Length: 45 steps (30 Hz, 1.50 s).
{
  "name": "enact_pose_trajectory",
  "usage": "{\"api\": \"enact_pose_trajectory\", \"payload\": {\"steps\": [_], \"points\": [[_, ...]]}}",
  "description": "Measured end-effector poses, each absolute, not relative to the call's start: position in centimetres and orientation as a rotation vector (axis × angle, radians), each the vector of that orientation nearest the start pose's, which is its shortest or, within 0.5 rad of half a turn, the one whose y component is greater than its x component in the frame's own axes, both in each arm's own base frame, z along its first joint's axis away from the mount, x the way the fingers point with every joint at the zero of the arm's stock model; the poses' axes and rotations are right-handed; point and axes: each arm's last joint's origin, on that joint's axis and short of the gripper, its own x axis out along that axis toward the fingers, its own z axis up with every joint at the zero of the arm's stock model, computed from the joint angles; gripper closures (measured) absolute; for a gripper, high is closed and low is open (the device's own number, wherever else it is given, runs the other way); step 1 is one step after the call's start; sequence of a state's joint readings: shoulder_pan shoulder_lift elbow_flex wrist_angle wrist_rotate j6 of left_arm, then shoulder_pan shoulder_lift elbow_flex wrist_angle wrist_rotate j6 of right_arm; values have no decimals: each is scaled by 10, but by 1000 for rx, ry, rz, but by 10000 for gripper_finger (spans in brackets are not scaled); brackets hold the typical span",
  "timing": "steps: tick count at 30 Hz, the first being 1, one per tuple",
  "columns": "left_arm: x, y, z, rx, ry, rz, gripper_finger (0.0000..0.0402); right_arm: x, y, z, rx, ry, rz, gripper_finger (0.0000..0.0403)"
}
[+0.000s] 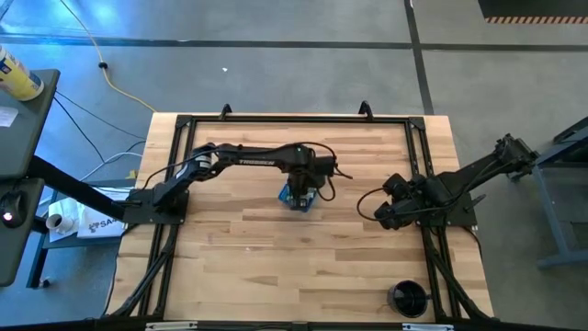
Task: Pick and place Stevia / Truvia into bins
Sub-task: Put the stevia packet into the blue basket, then return to Home Position
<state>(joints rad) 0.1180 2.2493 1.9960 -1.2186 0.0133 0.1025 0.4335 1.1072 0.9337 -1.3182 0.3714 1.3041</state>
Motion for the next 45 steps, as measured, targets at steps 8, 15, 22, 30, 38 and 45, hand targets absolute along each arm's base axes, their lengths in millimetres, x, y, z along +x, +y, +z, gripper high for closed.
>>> {"api": "enact_pose_trajectory", "payload": {"steps": [8,15,22,30,38,45], "points": [[441,36,246,-16,1500,-6,297,161,58,263,746,1116,-751,126],[443,22,308,-15,1295,-120,287,182,64,277,612,991,-390,126],[437,-2,370,-214,766,-305,291,150,47,303,527,684,-65,125],[395,-49,371,-256,631,-29,291,95,38,279,602,40,183,125],[311,-29,328,-315,339,-13,291,73,23,259,509,-76,136,125],[236,-2,260,-388,339,-6,291,71,21,259,507,-81,108,125]]}}
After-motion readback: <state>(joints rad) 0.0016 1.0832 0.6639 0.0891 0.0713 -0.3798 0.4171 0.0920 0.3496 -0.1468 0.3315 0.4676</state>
